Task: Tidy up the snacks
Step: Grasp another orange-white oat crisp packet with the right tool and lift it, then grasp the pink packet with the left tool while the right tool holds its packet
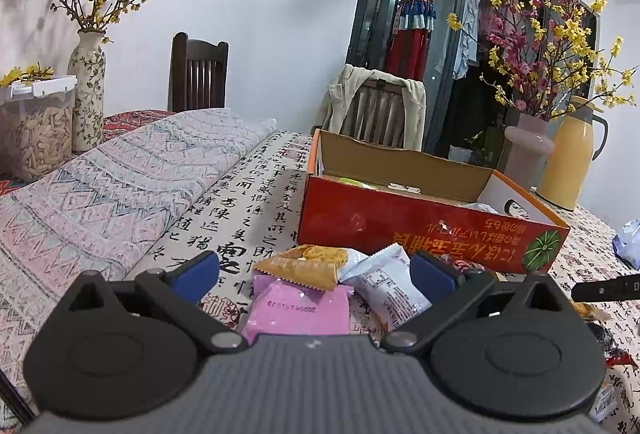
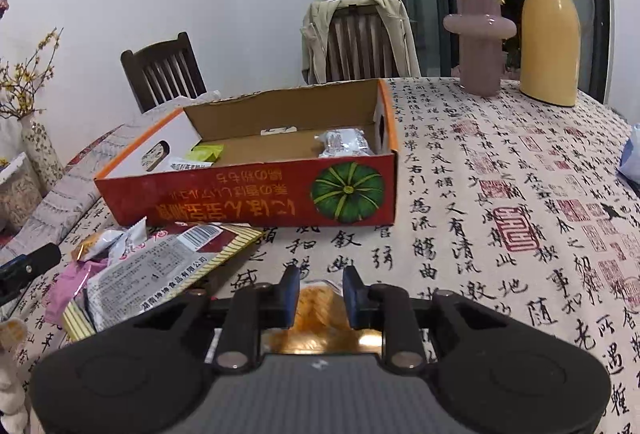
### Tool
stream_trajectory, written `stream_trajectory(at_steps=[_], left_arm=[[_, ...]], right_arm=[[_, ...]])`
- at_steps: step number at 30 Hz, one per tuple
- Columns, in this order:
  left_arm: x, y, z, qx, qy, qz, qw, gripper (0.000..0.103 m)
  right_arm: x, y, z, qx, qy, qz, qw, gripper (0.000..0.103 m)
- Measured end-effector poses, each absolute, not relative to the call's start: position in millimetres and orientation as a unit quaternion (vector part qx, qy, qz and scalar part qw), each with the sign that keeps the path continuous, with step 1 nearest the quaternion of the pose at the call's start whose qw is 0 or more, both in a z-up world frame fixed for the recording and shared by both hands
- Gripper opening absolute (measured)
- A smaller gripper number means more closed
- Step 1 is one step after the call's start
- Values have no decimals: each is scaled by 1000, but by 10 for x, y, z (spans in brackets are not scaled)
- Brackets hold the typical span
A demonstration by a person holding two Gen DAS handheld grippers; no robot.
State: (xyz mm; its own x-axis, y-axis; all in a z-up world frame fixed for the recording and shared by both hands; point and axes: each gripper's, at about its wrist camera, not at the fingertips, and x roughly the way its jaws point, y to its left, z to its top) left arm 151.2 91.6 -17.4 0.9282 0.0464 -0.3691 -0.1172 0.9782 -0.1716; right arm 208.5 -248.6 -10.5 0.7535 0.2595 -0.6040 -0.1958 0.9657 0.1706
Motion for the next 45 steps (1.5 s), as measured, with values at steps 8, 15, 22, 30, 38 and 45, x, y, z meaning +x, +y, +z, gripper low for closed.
stream_trajectory(at_steps=[8,15,22,30,38,45], left_arm=[[1515,919,-174,-97,186,43,977,103],[1513,922,-174,-97,186,44,977,103],[1509,918,-179,-100,185,40,977,103],[1502,935,-180,-102,183,35,977,103],[1502,938,-184,-102,184,36,977,103],[1506,940,-188,-102,186,37,977,103]], right_arm=[[2099,-2655,-67,76,323,113,937,88],[2302,-2708,-1,94,348,102,927,97],[2517,-2443,-127,61,399,110,908,90],[2606,-2290,-293,24,431,103,896,67],[2515,-2336,-269,19,408,104,907,54],[2192,-2578,-156,33,311,78,947,54]])
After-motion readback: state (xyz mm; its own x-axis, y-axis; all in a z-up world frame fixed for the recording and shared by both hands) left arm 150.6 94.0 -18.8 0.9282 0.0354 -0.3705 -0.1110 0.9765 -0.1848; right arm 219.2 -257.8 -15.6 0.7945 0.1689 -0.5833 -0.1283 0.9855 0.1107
